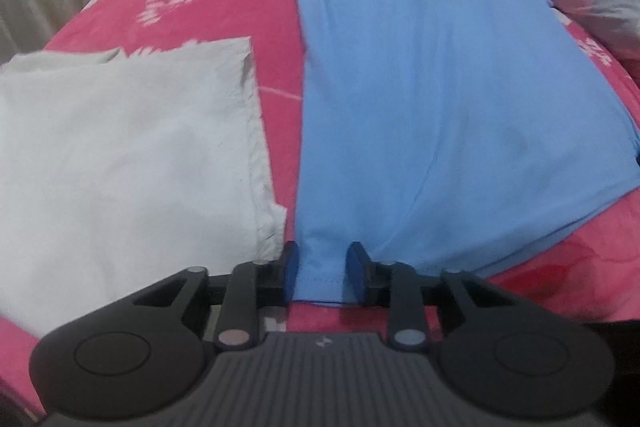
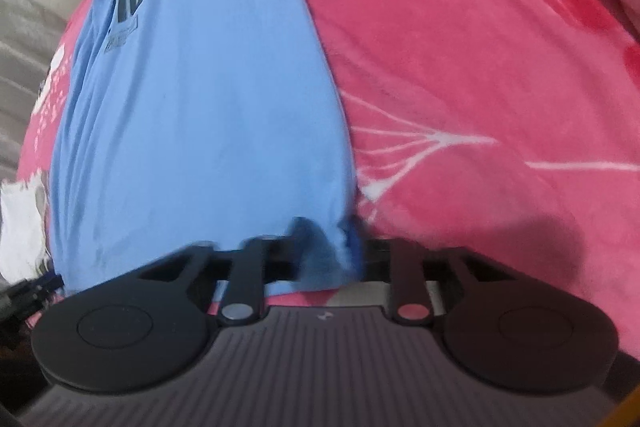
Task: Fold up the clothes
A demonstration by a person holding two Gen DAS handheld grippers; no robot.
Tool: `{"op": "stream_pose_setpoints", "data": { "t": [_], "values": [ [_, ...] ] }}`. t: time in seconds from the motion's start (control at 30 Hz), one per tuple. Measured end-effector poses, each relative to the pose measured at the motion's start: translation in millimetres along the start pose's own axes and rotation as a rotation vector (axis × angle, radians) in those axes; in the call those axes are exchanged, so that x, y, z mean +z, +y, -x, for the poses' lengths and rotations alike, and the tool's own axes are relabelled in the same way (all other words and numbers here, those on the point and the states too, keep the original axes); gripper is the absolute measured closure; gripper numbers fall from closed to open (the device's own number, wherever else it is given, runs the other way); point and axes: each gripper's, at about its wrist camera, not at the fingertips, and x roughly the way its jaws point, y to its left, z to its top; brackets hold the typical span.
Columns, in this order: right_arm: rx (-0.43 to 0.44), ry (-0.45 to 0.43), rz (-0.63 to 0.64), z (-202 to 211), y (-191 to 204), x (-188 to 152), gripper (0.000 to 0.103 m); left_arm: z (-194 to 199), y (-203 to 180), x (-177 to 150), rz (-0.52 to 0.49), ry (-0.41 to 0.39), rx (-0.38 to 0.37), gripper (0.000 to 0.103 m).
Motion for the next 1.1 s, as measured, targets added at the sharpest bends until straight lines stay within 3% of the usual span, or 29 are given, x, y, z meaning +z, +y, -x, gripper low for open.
{"op": "stream_pose_setpoints", "data": {
  "t": [0.3,0.37,0.43,0.5,0.6,0.7,0.9,1.1],
  "values": [
    [0.030,0.020,-0.019,-0.4,-7.0,-0.8,0.093,1.5,1.3,-13.7,0.021,0.010,0.005,0.075],
    [0.034,0.016,-0.007,-2.6,-3.7,-0.8,0.093,0.9,1.8,-13.2,0.043,0.005,0.002,0.078],
    [0.034,0.010,0.005,-1.6,-1.4,-1.5,0.096,1.5,3.7,-12.5,0.066,-0.006,-0.005,0.093],
    [0.027,0.006,0.004,-0.6,-1.8,-2.0,0.098,3.5,2.4,-12.2,0.069,-0.022,0.001,0.096],
    [-0.016,0.012,-0.001,4.8,-1.5,-2.6,0.100,14.6,-10.7,-14.4,0.008,-0.064,0.070,0.097],
    [-0.051,0.007,0.005,23.7,-0.4,-5.0,0.101,34.4,-13.5,-16.2,0.022,-0.087,0.058,0.097],
    [-0.077,0.044,0.010,69.2,-3.5,-19.5,0.101,49.5,3.3,-26.5,0.103,-0.016,-0.006,0.097],
    [-0.071,0.162,-0.032,49.7,-15.5,-38.1,0.101,34.7,7.8,-42.3,0.087,0.043,0.030,0.097]
  ]
}}
